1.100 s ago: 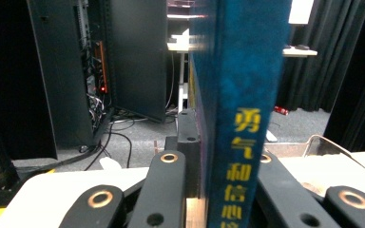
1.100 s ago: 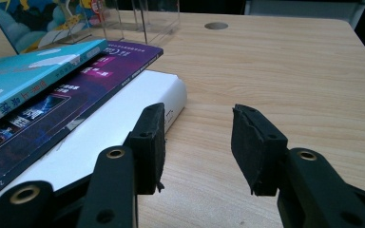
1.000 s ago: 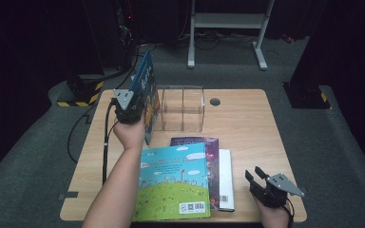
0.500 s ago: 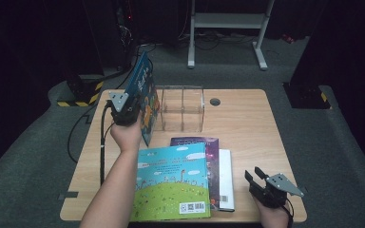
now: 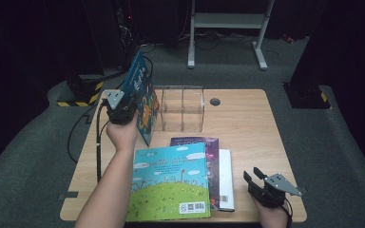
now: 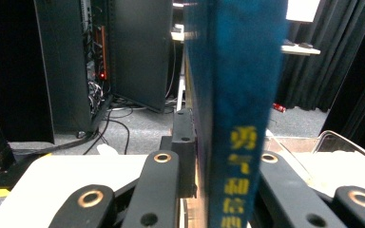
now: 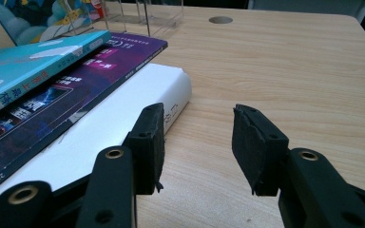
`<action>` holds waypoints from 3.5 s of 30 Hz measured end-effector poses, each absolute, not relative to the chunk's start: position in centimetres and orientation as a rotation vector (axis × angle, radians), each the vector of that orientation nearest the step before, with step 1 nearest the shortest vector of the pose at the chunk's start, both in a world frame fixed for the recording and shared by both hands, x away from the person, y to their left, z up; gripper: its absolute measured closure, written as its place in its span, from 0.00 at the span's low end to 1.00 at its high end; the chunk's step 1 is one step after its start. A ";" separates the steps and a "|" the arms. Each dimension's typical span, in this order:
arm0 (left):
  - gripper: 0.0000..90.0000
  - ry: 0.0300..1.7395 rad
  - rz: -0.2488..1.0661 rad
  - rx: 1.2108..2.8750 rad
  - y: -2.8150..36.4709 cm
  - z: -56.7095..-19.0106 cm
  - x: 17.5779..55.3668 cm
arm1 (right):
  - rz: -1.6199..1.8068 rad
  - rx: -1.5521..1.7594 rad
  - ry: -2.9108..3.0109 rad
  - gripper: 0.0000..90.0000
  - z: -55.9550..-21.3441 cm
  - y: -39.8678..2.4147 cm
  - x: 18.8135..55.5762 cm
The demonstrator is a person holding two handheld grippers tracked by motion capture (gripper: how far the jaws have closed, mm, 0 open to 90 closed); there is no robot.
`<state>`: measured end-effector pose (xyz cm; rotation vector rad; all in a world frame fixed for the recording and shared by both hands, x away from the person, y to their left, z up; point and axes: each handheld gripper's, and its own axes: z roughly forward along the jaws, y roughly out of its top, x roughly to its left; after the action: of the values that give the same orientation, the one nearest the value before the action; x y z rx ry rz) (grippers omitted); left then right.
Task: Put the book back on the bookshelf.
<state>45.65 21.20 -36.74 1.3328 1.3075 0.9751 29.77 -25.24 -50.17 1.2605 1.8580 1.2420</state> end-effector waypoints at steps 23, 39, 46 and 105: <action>0.63 1.296 0.951 1.377 21.8 -36.6 45.2 | 1.234 1.254 1.863 0.60 -50.2 -25.0 29.8; 0.39 1.251 0.851 1.478 21.6 -36.6 43.7 | 1.222 1.244 1.872 0.60 -50.3 -24.7 29.7; 0.35 1.230 0.817 1.507 22.4 -37.3 42.0 | 1.219 1.241 1.878 0.60 -50.3 -24.6 29.7; 0.20 1.374 0.311 1.837 25.2 -51.4 29.6 | 1.181 1.141 1.992 0.55 -49.9 -22.3 29.4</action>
<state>29.57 25.18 -51.41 1.8375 1.3738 0.3113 29.43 -22.26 -49.93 1.1405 1.9920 1.1807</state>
